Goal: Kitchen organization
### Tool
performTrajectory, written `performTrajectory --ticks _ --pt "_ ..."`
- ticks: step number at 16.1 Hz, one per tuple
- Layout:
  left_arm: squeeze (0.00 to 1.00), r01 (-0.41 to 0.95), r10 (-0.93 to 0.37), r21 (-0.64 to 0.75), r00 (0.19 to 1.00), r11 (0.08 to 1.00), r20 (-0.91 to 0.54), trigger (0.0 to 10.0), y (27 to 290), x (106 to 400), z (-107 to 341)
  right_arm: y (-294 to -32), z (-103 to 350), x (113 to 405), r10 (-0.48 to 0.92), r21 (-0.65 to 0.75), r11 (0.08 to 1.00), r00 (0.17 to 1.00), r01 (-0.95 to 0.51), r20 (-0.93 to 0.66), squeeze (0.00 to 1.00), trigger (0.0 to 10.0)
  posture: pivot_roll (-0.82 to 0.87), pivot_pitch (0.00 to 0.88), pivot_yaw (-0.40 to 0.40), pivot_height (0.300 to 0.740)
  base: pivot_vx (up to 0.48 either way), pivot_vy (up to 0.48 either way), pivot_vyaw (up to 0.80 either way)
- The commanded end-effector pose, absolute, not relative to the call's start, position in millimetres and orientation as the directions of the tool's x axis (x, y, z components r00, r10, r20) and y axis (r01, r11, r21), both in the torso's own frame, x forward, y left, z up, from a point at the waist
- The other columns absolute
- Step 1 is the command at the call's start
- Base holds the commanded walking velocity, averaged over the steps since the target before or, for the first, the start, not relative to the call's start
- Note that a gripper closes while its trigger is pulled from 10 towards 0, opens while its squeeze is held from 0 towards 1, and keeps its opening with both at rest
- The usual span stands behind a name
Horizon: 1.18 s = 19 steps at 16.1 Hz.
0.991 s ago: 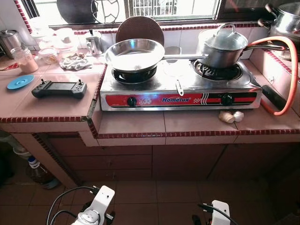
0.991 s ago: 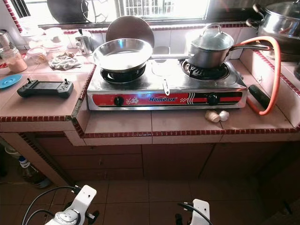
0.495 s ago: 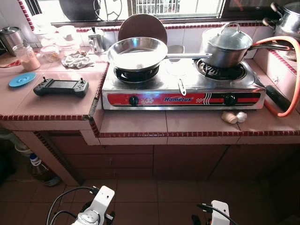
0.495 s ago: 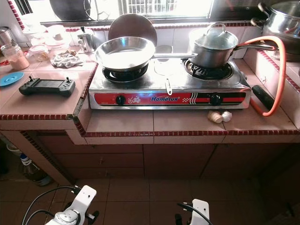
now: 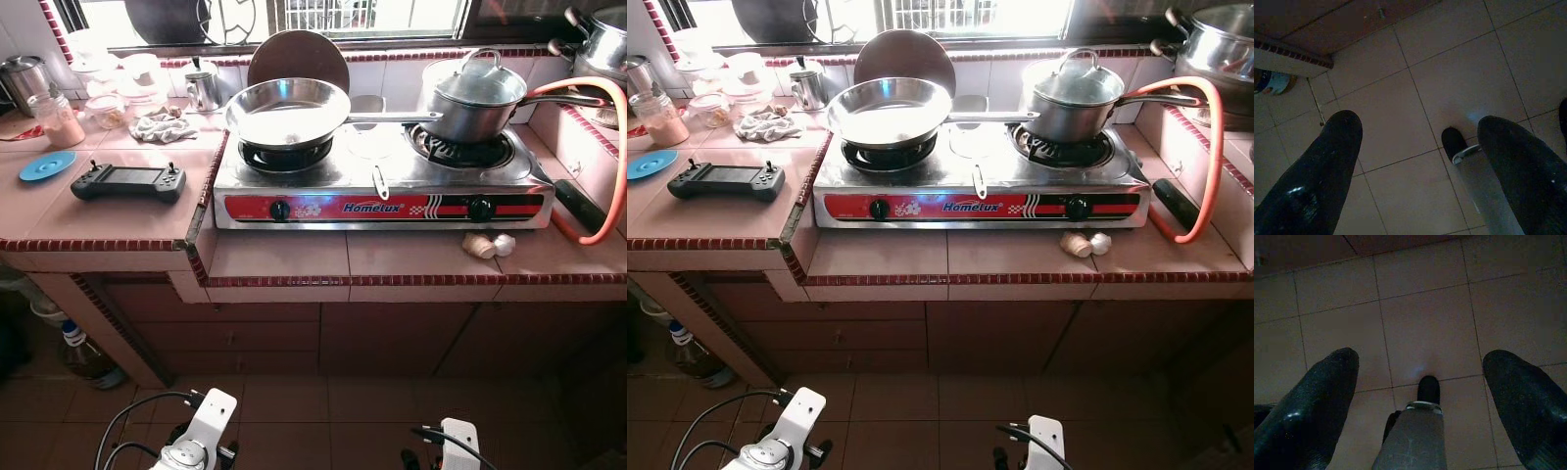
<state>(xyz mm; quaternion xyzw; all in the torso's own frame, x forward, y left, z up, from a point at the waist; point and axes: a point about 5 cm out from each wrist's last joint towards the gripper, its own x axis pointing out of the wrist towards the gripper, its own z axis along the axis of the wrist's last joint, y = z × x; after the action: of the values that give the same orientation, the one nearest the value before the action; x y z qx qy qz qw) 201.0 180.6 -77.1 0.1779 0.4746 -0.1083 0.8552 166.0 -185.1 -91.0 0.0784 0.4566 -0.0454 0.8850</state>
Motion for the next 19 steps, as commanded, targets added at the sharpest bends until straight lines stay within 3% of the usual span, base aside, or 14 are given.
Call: performTrajectory --ticks 1,2,3,10,19 --pt "0.00 0.344 -0.005 0.200 0.511 0.918 -0.859 10.0 184.3 196.3 -79.2 -185.0 -91.3 165.2 -0.005 0.097 0.985 0.578 0.146 -0.816 0.00 10.0 0.13 0.000 0.013 0.740 0.000 0.000 0.00" --pt "0.00 0.339 -0.003 0.198 0.511 0.920 -0.859 10.0 184.2 196.1 -79.4 -185.3 -91.4 165.1 -0.007 0.093 0.985 0.576 0.144 -0.817 0.00 10.0 0.00 0.000 0.000 0.740 0.000 0.000 0.00" --pt "0.00 0.322 0.000 0.190 0.509 0.928 -0.861 10.0 183.6 194.7 -80.2 -186.8 -91.8 163.8 -0.011 0.086 0.986 0.572 0.142 -0.820 0.00 10.0 0.13 0.000 0.005 0.740 0.000 0.000 0.00" --pt "0.00 0.199 0.004 0.119 0.499 0.973 -0.867 10.0 182.9 189.2 -83.2 -186.0 -90.8 166.4 -0.010 0.107 0.980 0.579 0.167 -0.815 0.00 10.0 0.12 0.000 0.002 0.740 0.000 0.000 0.00" --pt "0.00 0.245 -0.024 0.105 0.473 0.964 -0.880 10.0 183.2 189.2 -83.1 -181.1 -89.6 170.5 0.006 0.130 0.977 0.590 0.169 -0.808 0.00 10.0 0.12 0.000 0.007 0.740 0.000 0.000 0.00"
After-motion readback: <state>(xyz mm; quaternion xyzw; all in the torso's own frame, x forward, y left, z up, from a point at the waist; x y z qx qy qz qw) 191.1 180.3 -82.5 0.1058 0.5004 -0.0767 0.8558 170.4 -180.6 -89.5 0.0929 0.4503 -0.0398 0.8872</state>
